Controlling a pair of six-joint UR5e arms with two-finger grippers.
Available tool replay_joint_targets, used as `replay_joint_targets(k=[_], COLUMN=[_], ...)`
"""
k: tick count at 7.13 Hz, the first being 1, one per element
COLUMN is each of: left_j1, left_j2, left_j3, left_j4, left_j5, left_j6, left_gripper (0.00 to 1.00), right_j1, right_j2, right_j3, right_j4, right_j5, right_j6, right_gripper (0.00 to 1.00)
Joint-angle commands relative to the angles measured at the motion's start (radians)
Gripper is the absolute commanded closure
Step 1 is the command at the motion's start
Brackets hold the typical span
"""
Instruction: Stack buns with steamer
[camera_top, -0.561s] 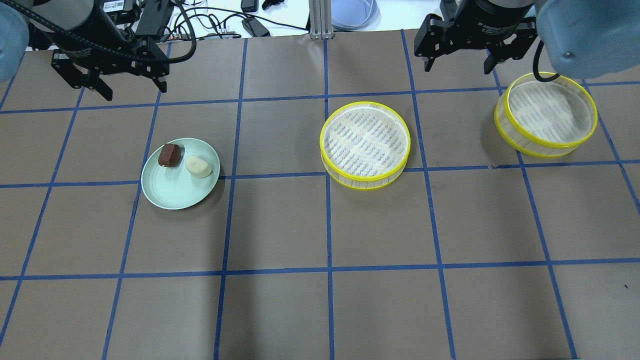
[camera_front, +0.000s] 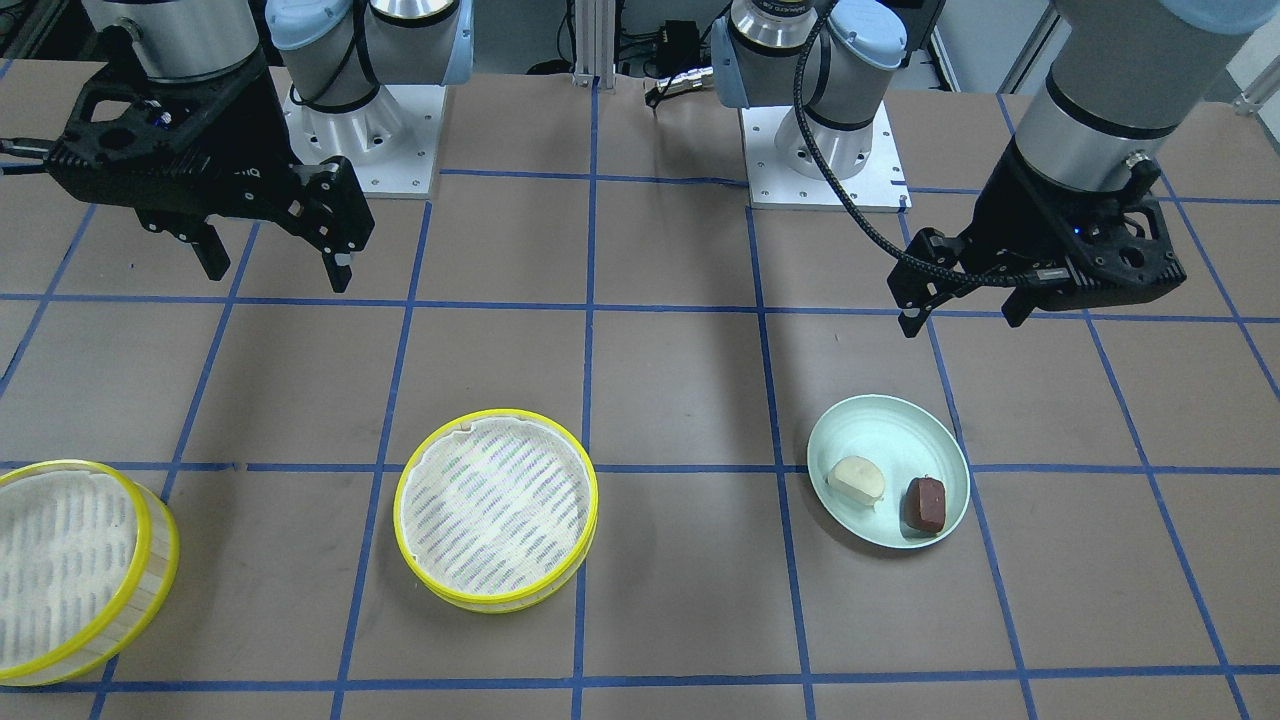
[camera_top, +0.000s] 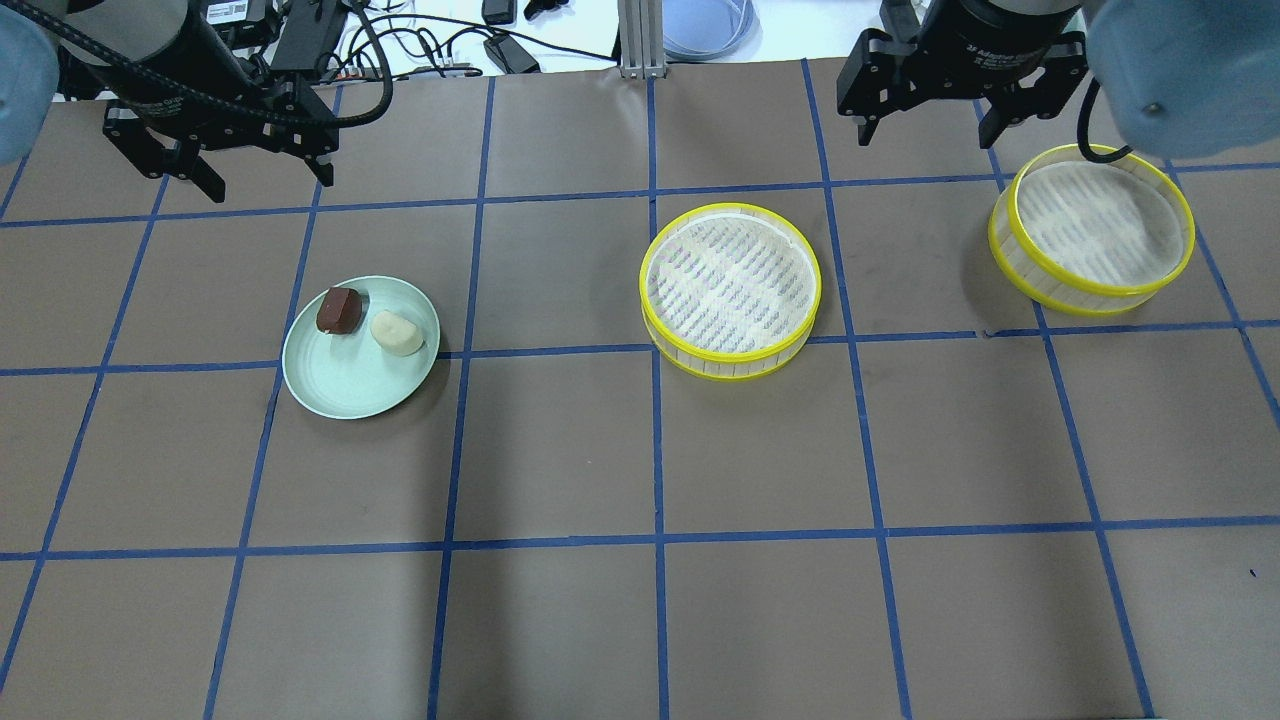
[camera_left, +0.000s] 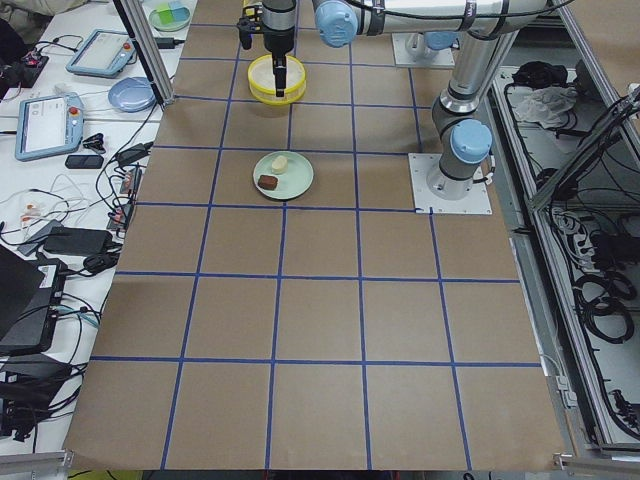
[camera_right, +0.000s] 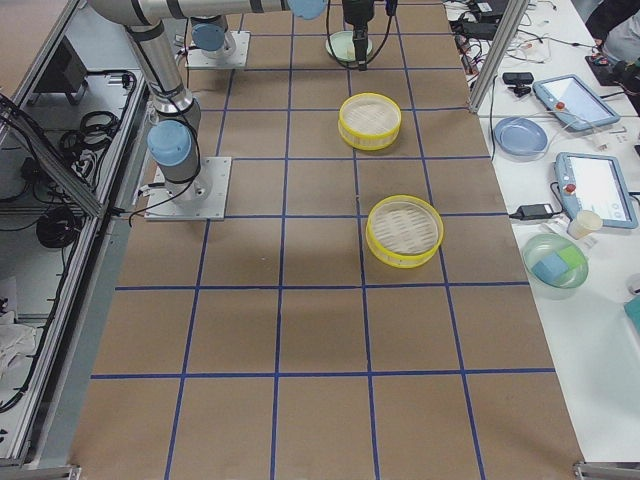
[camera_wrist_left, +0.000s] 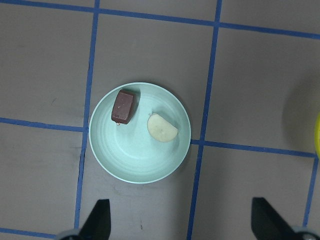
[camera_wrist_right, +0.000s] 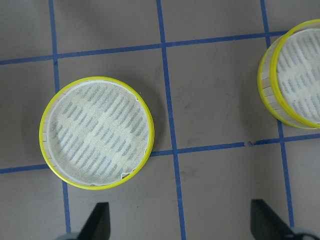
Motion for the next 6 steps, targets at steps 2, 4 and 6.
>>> replay_joint_targets(k=[2,4,6], left_j1=[0.017,0.046,0.046], left_j2=[-0.021,-0.047,-0.114], left_j3=[-0.002,-0.066,-0.139], left_j4=[-0.003,0.019,0.205], left_j5=[0.011,0.055,0.049], left_j6=[0.013,-0.004,-0.015], left_gripper=[0.00,0.00,0.00], right_j1=[-0.004,-0.007,-0.011], right_j2=[0.005,0.047,0.036], right_j3=[0.002,0.004,0.001], right_j4=[0.014,0.028,0.074], right_j5=[-0.033,-0.021,-0.007], right_j6=[-0.012,0.021,0.018], right_gripper=[0.00,0.00,0.00])
